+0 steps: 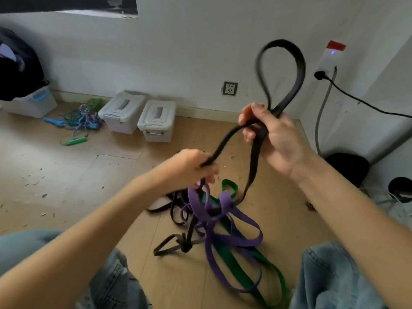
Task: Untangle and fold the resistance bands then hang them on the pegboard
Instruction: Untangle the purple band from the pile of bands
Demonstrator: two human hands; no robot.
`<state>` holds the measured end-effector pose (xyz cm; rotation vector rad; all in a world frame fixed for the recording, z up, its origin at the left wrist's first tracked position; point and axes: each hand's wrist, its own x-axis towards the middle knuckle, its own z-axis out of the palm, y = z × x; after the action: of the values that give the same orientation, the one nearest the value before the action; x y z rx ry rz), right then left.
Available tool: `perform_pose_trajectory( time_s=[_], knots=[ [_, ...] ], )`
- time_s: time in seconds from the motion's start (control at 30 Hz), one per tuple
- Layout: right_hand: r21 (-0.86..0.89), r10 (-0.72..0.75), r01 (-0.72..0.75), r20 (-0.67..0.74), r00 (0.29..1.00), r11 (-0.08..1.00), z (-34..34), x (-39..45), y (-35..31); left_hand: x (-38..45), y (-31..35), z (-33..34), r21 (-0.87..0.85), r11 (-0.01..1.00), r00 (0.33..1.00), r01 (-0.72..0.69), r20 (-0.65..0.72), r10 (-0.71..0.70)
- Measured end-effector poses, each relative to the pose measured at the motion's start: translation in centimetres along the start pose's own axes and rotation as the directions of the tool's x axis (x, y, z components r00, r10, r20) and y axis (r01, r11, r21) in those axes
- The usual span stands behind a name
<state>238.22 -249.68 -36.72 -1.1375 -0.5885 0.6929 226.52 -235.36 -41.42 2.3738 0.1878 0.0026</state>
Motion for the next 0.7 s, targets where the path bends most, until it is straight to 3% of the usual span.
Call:
perform_pose_trajectory(
  time_s=[0.07,0.1,0.13,0.17,0.23,0.27,0.3,0.4,0.5,0.53,0.63,0.7],
  knots=[
    [-0.186,0.059,-0.066,-0.045,0.997,0.980,-1.3,0.3,-0.4,-0.5,1.3,-2.8,-0.359,0.933,0.984,-0.036,-0.174,-0.028],
    [-0.365,0.147,-0.157,-0.056,0.988,0.918,-1.8,0.3,-0.3,-0.7,1.9,-3.8,-0.476,0.875,0.968,-0.085,-0.248,-0.041],
    [-0.574,0.276,-0.260,-0.061,0.959,0.777,-2.1,0.1,0.2,-0.8,2.3,-4.5,-0.538,0.834,0.956,-0.123,-0.289,-0.045],
    [-0.768,0.431,-0.316,-0.058,0.901,0.557,-1.9,-0.2,1.1,-1.0,2.7,-4.6,-0.559,0.818,0.953,-0.136,-0.301,-0.047],
    [-0.980,0.673,-0.179,-0.071,0.736,0.092,-1.4,-0.8,3.0,-1.1,3.2,-4.1,-0.537,0.834,0.951,-0.124,-0.303,-0.054],
    [-0.997,0.725,-0.080,-0.060,0.686,-0.006,-1.3,-0.8,3.9,-1.1,3.2,-3.9,-0.531,0.839,0.952,-0.119,-0.300,-0.055],
    [-0.999,0.742,-0.033,-0.044,0.669,-0.030,-1.1,-0.8,4.3,-1.0,3.2,-3.8,-0.535,0.837,0.954,-0.118,-0.294,-0.053],
    [-0.996,0.651,-0.017,0.047,0.758,0.092,-0.8,-0.5,4.0,-0.8,3.0,-3.8,-0.619,0.776,0.958,-0.123,-0.278,-0.071],
    [-0.884,0.604,-0.049,0.276,0.747,0.465,0.9,-1.0,4.7,-0.5,3.4,-3.7,-0.715,0.689,0.964,-0.115,-0.247,-0.095],
    [-0.836,0.547,-0.050,0.311,0.777,0.546,1.4,-1.2,5.7,-0.5,3.6,-3.7,-0.734,0.668,0.966,-0.123,-0.244,-0.090],
    [-0.772,0.308,0.013,0.269,0.913,0.636,2.2,-1.1,7.3,-0.6,4.1,-4.0,-0.760,0.628,0.946,-0.168,-0.303,-0.113],
    [-0.718,0.249,-0.055,0.168,0.954,0.694,1.9,-0.7,6.7,-0.7,3.5,-4.8,-0.648,0.742,0.908,-0.174,-0.398,-0.135]
  ],
)
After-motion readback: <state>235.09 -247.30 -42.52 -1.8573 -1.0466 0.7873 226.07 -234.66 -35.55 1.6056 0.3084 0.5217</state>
